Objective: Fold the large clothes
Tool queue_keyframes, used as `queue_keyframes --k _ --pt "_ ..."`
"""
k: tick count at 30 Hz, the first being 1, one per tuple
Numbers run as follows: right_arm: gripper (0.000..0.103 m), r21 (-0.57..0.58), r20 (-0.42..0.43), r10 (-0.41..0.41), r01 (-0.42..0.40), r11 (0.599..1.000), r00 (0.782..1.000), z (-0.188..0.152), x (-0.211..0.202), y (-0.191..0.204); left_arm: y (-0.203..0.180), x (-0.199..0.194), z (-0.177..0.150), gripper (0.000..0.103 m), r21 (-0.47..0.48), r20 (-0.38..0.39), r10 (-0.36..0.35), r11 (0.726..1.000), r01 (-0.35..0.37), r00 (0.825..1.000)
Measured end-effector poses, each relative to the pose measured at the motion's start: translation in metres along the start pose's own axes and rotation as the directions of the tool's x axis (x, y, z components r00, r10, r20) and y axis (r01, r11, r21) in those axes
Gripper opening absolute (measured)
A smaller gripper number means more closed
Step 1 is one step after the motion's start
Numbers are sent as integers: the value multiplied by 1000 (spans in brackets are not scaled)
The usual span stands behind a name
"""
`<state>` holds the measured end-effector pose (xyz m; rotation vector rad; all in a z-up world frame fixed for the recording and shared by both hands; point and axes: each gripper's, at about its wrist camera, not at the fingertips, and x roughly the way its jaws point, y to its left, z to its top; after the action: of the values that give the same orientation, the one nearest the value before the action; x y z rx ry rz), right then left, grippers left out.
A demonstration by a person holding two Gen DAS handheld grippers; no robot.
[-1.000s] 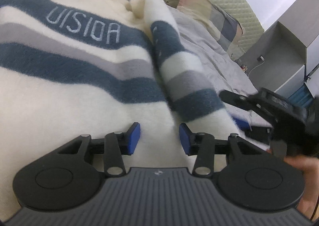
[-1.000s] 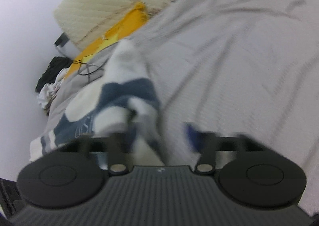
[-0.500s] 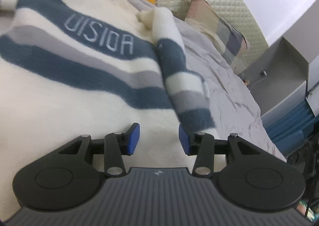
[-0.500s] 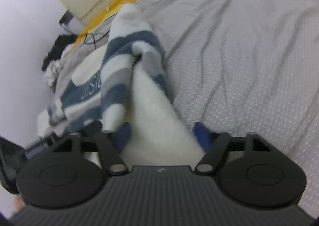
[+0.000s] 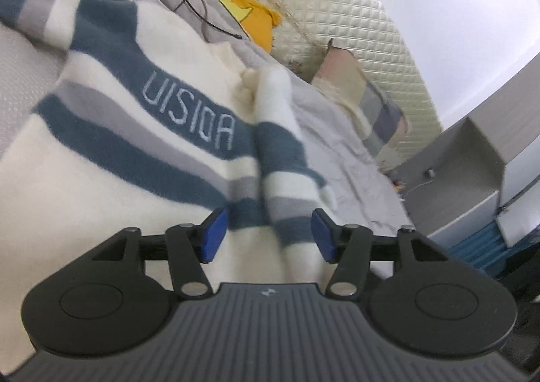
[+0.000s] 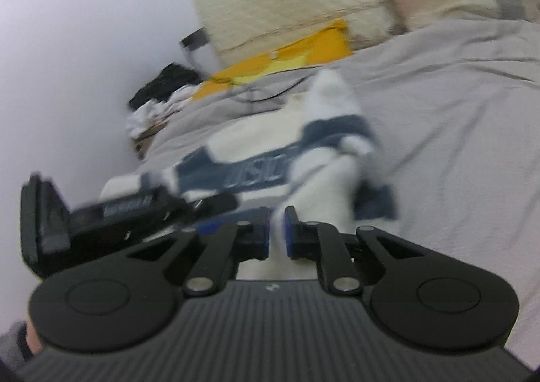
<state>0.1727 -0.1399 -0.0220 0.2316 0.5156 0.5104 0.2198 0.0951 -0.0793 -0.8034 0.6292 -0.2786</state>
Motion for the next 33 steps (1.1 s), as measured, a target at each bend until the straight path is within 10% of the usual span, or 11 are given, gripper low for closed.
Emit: queue_keyframes --k 5,8,20,24,33 --pt "3 -36 -91 126 -129 991 988 -29 30 32 4 -5 -2 70 -32 -68 -54 998 52 996" --pt "3 -177 -130 29 -52 983 991 -48 45 53 7 4 -6 70 -20 -111 -17 1000 15 994" --pt "6 147 -30 -47 51 988 998 -14 -8 -31 21 18 -4 69 -28 -110 38 999 -42 993" --pt "71 153 -1 -128 127 980 992 -19 -35 -48 11 20 -7 69 -1 -128 -8 1000 8 992" --pt "71 73 -71 -306 311 948 949 -43 -32 -49 -12 26 -25 69 65 -207 -143 985 160 968"
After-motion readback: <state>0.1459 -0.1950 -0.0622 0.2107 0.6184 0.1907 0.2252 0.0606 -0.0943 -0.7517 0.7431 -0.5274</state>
